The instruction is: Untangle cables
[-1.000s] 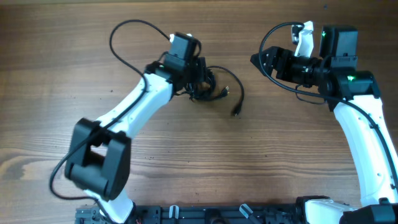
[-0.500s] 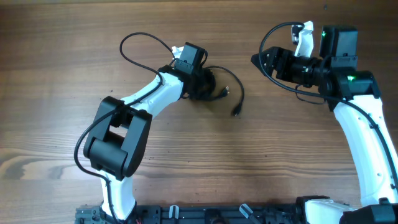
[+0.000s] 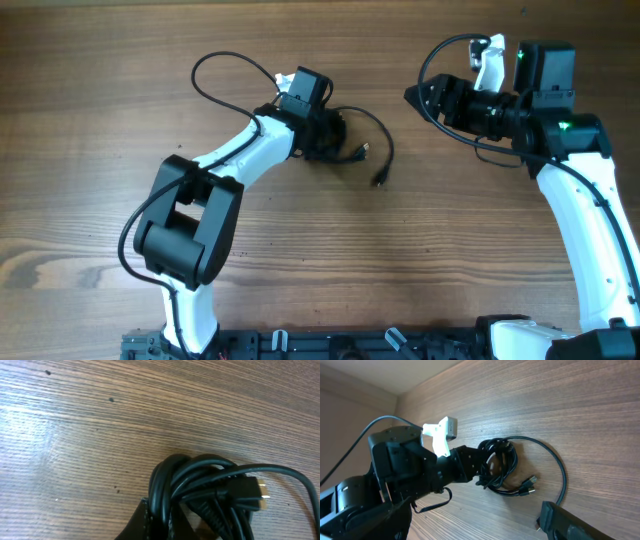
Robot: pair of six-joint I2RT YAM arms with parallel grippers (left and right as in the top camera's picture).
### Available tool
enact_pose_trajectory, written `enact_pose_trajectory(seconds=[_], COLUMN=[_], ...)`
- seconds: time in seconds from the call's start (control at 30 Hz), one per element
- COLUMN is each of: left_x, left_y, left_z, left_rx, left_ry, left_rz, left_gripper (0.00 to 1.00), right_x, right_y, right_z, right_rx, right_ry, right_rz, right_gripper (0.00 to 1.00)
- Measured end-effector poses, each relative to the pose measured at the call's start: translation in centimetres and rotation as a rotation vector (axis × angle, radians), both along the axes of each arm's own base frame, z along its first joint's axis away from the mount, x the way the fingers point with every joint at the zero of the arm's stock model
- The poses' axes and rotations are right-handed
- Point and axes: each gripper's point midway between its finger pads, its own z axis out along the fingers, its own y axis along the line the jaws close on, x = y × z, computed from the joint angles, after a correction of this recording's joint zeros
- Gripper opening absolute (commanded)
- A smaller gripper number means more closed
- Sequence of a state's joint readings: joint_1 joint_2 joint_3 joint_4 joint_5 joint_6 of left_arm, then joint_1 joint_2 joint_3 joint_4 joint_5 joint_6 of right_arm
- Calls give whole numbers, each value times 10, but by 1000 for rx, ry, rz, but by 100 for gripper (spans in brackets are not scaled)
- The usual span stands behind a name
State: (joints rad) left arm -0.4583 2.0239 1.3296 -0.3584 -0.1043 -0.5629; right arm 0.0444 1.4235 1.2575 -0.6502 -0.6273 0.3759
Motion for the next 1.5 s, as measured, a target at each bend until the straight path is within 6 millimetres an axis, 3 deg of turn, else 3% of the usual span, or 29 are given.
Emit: enact_pose_trajectory(seconds=[0.07,0.13,0.23,0.27,0.3,0.5,0.67,0.9,0.93,1.0,1.03,1.3,1.5], left_x=[4,10,14,12,11,8,7,1,0,-3,-4,-9,-15], left_y=[3,5,5,4,3,0,-1,-14,-16,-21,-23,-19,12], left_z=[22,69,168,188,194,191,191,191,191,190,189,187,204], left_rx=[-49,-147,-320,-360,-380,-393,-397,-421,-438,-474,-486,-633,-827], left_ry=[-26,-99,-264,-294,-300,-279,-275,-258,-247,-220,-210,-105,-14], left_rz=[22,64,118,122,125,127,129,96,97,96,94,51,-3], left_gripper=[4,4,4,4,4,4,4,4,4,4,4,4,4], right_x=[0,1,3,4,5,1,13,40,44,48,48,41,35], right_y=[2,9,31,39,45,83,103,120,123,126,126,112,119], right_z=[1,3,13,16,18,19,27,-31,-40,-54,-55,-62,-55], right_rx=[13,23,58,66,69,68,99,90,90,90,91,21,-9], right_ry=[9,3,-24,-29,-34,-12,-64,43,60,84,88,157,103], right_rz=[-9,-2,15,12,9,-63,-90,-108,-103,-99,-99,-122,2], right_gripper=[80,76,71,69,68,66,60,50,44,10,4,4,4])
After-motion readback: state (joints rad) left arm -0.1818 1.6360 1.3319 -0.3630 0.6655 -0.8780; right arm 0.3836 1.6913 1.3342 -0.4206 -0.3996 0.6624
